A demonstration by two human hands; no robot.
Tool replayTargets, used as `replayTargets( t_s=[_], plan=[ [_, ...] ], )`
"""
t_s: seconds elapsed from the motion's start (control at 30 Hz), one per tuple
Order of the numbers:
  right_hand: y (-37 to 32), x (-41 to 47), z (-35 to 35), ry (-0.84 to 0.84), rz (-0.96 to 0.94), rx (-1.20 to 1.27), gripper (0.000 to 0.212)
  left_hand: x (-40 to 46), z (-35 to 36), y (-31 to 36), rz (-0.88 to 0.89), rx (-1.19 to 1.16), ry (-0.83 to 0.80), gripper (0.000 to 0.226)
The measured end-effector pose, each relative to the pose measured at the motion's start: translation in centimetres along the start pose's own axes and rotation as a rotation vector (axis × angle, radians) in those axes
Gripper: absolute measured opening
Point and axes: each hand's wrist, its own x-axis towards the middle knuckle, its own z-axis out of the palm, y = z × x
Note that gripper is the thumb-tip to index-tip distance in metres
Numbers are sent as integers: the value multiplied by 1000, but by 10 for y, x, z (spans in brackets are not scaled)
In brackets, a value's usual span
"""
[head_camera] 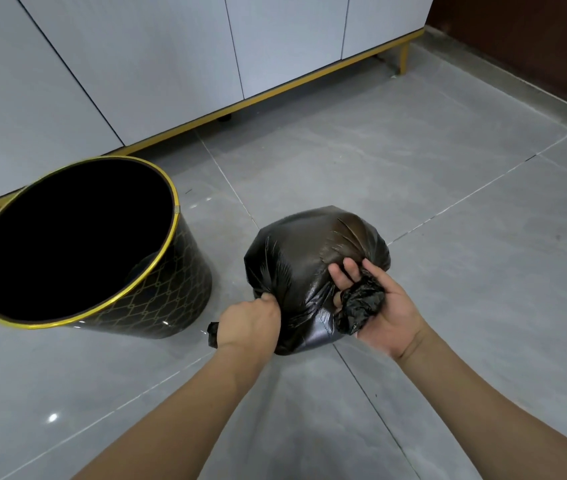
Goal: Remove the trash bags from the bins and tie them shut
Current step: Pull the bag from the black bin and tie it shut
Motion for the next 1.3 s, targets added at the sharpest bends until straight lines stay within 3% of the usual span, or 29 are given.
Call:
replayTargets(
  t_s=[0.03, 0.13, 0.27, 0.33, 0.47, 0.73, 0.83, 0.93, 1.03, 1.13, 1.23, 1.3],
  plan=[
    [1, 0, 1, -26, -7, 14, 15, -1, -2, 0, 6, 6, -5, 28],
    [3, 3, 2, -89, -1, 11, 27, -3, -4, 2, 0, -4, -43, 26],
    [11, 3, 13, -157, 27, -6, 17, -4, -9, 12, 33, 20, -82, 26],
    [11, 3, 16, -172, -9, -8, 22, -5, -14, 13, 63, 47, -79, 26],
    [7, 3, 15, -173, -78, 20, 34, -9, -22, 14, 90, 54, -43, 30],
    [9, 7, 17, -133, -120, 93, 35, -15, -22, 22, 130, 5, -85, 29],
    [8, 13, 15, -206, -88, 168, 33, -19, -19, 19, 112, -51, -73, 27],
    [-4, 19, 11, -211, -222, 203, 12, -28, -17, 8, 81, -179, 23, 15],
    [-18, 22, 12, -98, -348, 260, 8, -39, -19, 0, 26, -392, 67, 29],
    [-22, 23, 19, -25, -388, 200, 22, -40, -27, -1, -39, -472, -45, 44],
    [-20, 22, 24, -27, -374, 24, 21, -36, -35, -3, 68, -382, -189, 46],
    [-18, 19, 27, -22, -360, -101, 22, -38, -39, -5, 221, -156, -129, 27]
  ],
)
